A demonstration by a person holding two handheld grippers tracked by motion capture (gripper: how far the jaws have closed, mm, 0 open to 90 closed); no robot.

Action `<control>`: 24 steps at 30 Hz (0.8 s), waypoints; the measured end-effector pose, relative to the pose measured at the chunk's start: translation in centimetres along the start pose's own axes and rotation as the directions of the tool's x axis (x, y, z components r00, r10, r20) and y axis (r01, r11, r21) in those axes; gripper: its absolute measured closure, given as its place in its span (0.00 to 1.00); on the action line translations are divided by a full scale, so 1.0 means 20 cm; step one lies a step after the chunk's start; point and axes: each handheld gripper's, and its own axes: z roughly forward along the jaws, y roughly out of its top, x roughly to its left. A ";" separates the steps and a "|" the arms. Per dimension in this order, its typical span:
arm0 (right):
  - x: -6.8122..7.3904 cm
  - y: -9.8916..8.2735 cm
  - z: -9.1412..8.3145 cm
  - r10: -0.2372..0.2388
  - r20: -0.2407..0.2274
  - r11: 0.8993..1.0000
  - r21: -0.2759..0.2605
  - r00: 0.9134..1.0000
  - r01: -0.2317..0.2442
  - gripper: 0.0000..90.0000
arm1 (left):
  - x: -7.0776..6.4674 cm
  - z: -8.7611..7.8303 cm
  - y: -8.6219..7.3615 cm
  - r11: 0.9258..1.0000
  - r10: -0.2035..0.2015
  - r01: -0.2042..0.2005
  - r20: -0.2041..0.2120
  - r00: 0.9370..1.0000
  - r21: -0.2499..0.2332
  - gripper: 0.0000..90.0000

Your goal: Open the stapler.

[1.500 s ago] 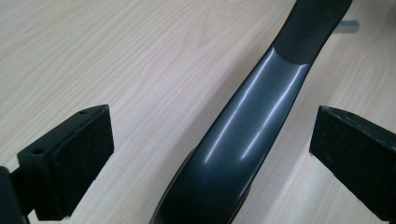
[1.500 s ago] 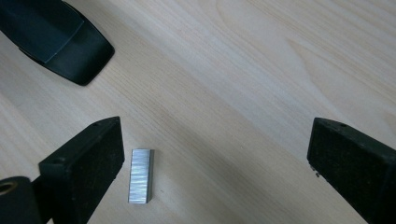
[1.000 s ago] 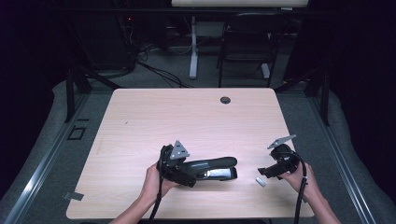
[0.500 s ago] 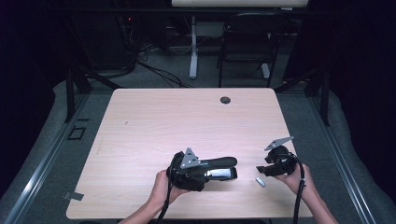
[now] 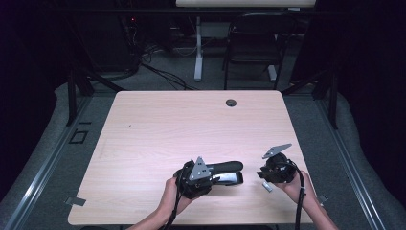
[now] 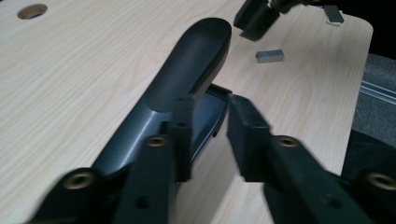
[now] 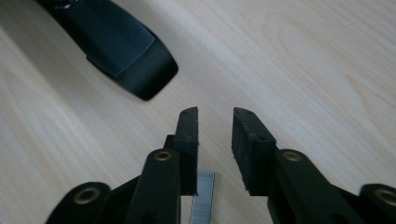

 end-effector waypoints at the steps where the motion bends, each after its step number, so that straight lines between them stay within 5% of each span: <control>1: 0.00 0.01 0.00 0.023 -0.002 0.999 -0.025 1.000 -0.023 0.86 | 0.00 0.00 0.00 1.000 0.002 -0.002 0.001 1.000 0.000 0.94; 8: 0.07 0.06 0.02 0.033 -0.042 0.999 -0.031 0.999 -0.034 0.93 | -0.01 0.03 0.00 1.000 -0.005 0.005 -0.022 1.000 -0.020 1.00; 15: 0.09 0.03 -0.01 0.118 -0.077 0.990 -0.070 0.990 -0.123 0.96 | -0.02 0.07 -0.02 0.999 -0.045 0.044 -0.053 0.998 -0.032 1.00; 24: 0.21 0.01 -0.01 0.061 -0.038 0.990 -0.128 0.997 -0.066 0.96 | -0.10 0.17 -0.02 0.999 -0.029 0.024 -0.120 0.992 -0.043 1.00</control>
